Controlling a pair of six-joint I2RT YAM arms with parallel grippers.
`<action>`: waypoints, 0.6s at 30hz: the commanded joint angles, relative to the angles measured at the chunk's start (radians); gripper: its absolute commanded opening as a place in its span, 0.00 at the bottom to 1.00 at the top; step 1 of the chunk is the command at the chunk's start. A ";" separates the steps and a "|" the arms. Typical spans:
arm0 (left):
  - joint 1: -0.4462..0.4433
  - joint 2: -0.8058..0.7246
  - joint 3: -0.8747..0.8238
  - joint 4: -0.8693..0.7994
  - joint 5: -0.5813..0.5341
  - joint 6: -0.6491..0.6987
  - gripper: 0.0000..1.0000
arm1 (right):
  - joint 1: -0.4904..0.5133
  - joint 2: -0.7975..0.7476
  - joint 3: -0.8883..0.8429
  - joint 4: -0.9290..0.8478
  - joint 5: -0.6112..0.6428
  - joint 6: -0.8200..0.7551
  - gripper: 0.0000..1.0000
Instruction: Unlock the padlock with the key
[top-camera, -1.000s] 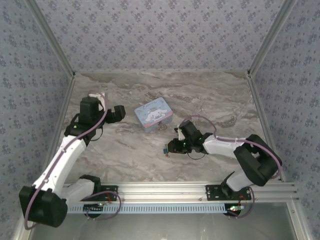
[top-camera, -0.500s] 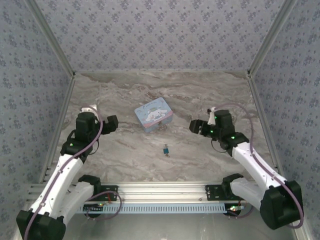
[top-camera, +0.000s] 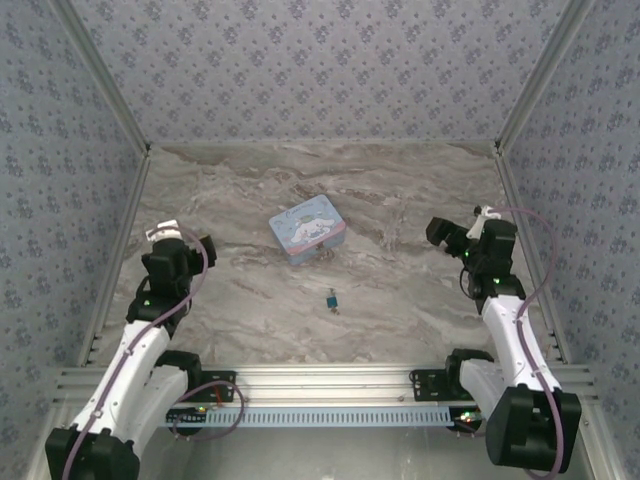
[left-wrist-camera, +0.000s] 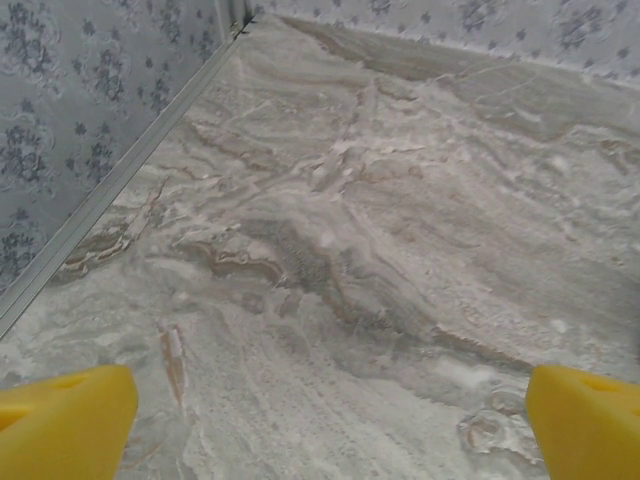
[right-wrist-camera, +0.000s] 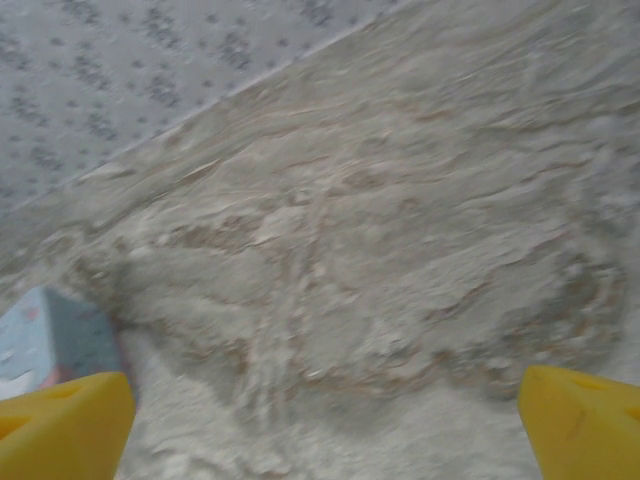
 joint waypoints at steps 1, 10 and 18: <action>0.007 0.015 -0.030 0.090 -0.045 0.020 0.99 | -0.011 -0.003 -0.069 0.128 0.172 -0.136 1.00; 0.009 0.103 -0.138 0.297 -0.003 0.119 0.99 | -0.021 0.228 -0.244 0.543 0.234 -0.250 1.00; 0.041 0.271 -0.206 0.596 0.164 0.233 0.99 | -0.006 0.400 -0.229 0.776 0.136 -0.294 1.00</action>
